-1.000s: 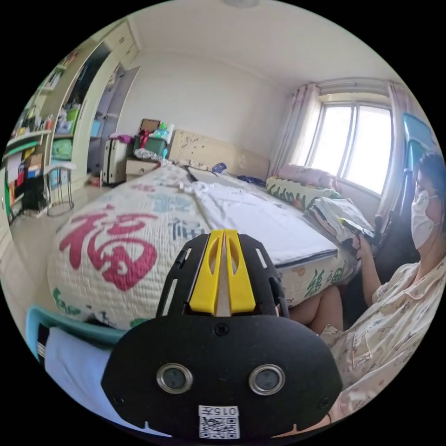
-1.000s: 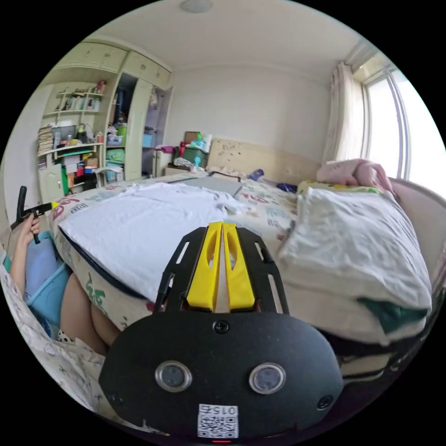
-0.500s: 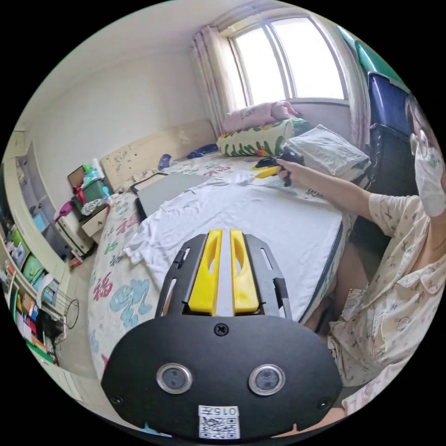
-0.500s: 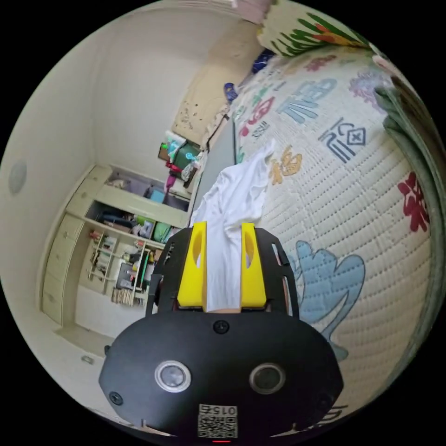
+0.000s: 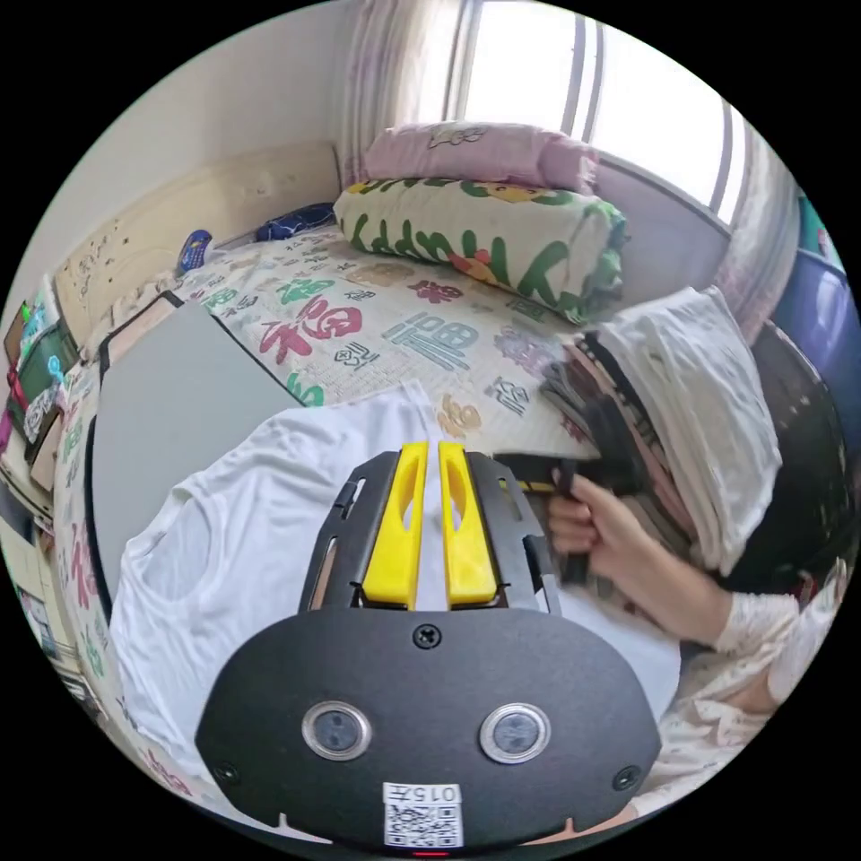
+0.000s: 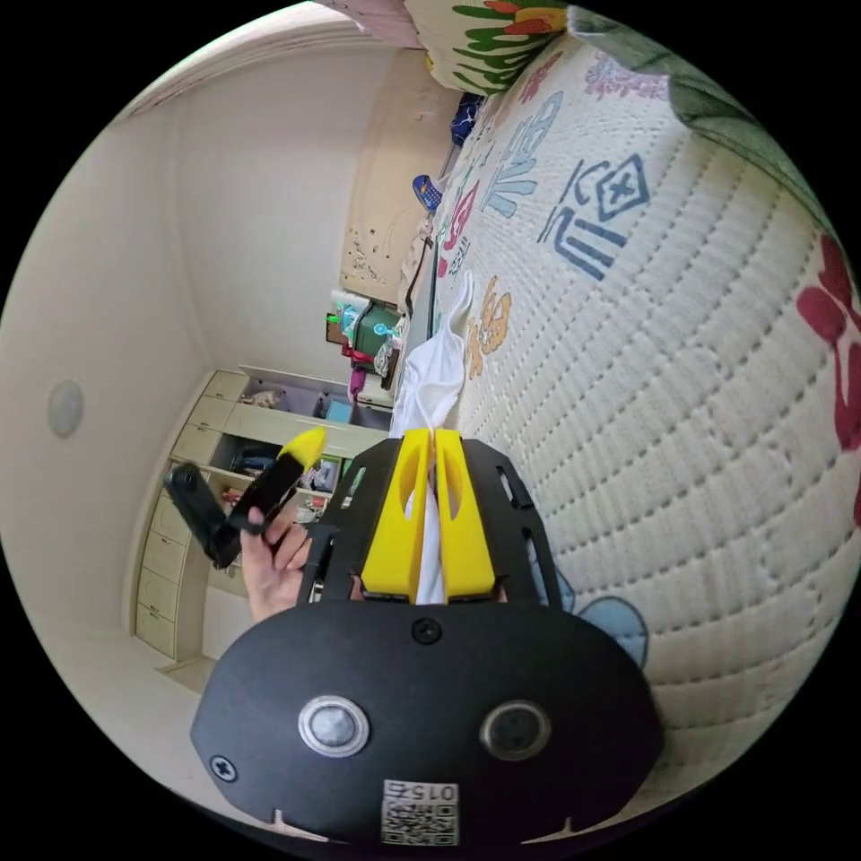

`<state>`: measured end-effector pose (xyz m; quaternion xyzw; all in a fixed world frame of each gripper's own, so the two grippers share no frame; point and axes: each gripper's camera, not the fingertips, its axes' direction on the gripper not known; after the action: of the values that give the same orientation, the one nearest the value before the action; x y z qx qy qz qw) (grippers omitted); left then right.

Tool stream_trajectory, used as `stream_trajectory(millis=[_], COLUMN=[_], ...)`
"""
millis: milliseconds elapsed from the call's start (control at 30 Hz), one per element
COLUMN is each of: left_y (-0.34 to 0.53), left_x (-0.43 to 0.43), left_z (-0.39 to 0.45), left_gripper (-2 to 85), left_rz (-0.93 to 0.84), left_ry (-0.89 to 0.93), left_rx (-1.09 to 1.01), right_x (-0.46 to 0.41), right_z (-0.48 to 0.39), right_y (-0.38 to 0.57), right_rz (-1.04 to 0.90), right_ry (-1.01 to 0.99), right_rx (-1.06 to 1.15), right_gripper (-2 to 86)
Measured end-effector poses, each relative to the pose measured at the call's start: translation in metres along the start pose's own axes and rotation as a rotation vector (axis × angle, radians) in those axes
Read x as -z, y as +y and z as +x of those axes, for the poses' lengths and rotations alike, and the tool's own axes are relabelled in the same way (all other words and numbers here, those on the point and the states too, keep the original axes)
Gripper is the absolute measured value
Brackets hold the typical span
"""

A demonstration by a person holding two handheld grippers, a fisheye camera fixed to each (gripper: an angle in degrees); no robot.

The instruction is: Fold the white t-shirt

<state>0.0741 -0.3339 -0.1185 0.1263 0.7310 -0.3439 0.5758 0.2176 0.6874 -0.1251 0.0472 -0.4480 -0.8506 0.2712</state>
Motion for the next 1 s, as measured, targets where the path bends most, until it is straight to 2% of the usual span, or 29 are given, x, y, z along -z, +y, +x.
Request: stream_trajectory(millis=[133,267,500,600,767,1000], left_y=[-0.071,-0.115,-0.128,-0.128,-0.096,0.016], left_x=[-0.079,-0.142,-0.170,-0.150,-0.060,0.029], left_z=[-0.008,0.008,0.016,0.022,-0.002,-0.052], left_gripper=[5.2,5.7,0.1,-0.4,-0.5,-0.6], left_rz=[-0.053,-0.154,-0.139,-0.031,0.239,0.350], left_ry=[-0.019,-0.076,-0.145,-0.213,-0.230,-0.264], left_rx=[0.096,0.057,0.061,0.076,0.185,0.273], right_x=[0.001,-0.008,-0.028,-0.035,-0.067,-0.126], right_z=[-0.005,-0.005,0.003,0.011,-0.021,-0.046], right_y=[-0.008,-0.011,0.008,0.027,0.069,0.165], right_rz=[0.034,0.037,0.026,0.025,-0.060,-0.165], right_ry=[0.027,0.047,0.085,0.086,0.145,0.238], right_rx=[-0.003,0.005,0.030,0.040,0.310,0.633], right_gripper=[0.0,0.0,0.0,0.0,0.1,0.4])
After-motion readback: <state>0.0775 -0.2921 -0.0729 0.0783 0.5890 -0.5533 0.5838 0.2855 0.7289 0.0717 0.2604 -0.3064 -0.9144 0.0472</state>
